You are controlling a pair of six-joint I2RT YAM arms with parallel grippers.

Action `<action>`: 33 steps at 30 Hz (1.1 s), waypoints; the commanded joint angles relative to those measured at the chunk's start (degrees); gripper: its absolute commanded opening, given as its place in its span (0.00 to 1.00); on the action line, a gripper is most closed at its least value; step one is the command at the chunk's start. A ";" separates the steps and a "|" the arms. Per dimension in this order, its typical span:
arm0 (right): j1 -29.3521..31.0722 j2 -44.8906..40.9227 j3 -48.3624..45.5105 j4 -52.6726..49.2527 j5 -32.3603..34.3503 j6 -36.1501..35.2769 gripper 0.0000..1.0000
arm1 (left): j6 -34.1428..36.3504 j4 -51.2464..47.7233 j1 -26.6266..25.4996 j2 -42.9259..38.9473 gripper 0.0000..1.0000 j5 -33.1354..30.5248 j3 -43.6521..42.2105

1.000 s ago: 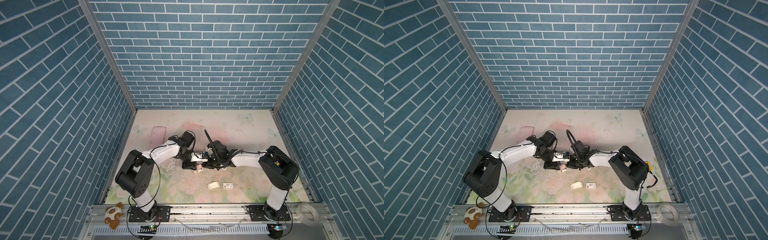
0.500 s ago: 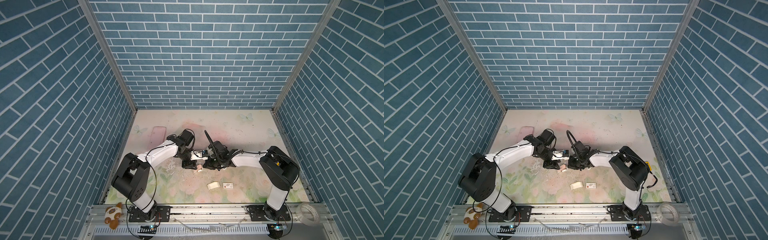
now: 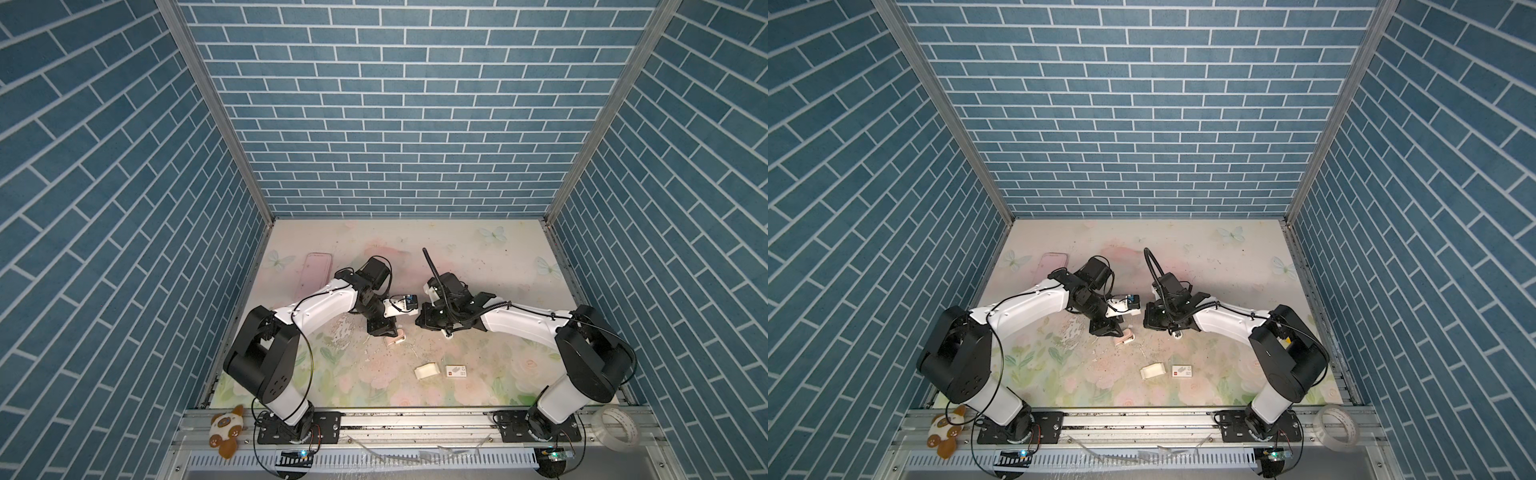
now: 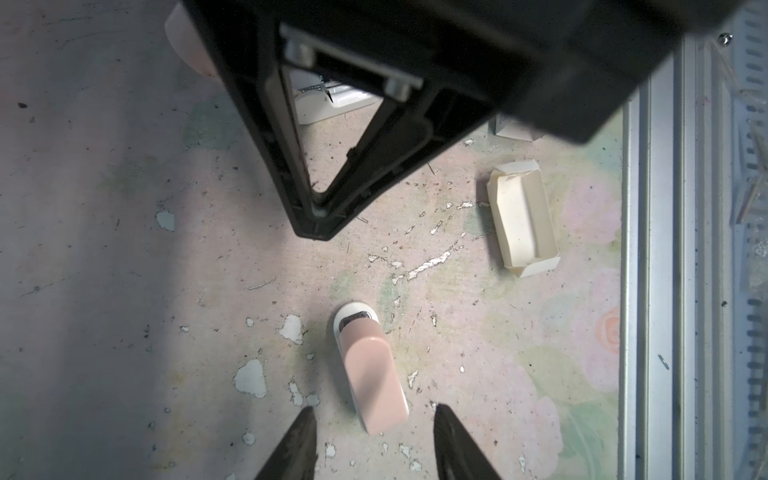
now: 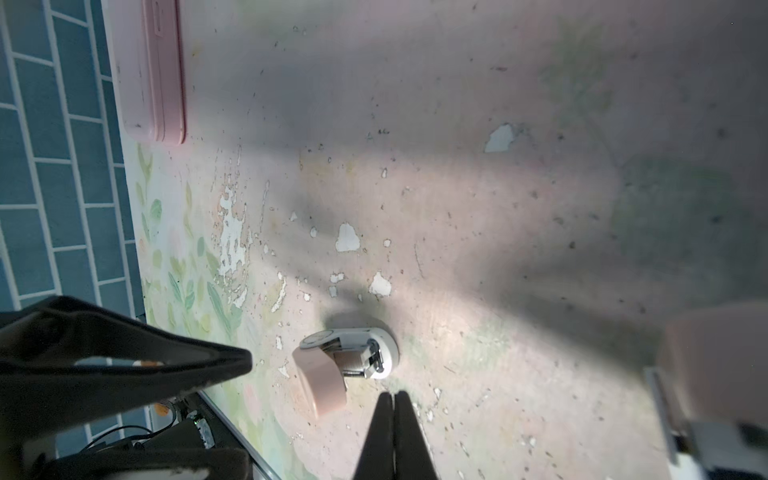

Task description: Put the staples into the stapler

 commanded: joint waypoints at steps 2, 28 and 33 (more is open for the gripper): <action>-1.91 -3.80 -1.12 -5.07 2.27 -3.83 0.05 | -4.17 1.16 -0.41 0.17 0.49 1.02 1.45; -8.71 -33.54 -11.83 -17.95 7.55 -5.15 0.07 | -7.08 2.93 -4.01 5.96 0.45 -5.93 3.24; -8.98 -33.27 -12.76 -16.77 6.94 -5.32 0.07 | -7.47 2.56 -4.95 5.71 0.46 -6.03 2.98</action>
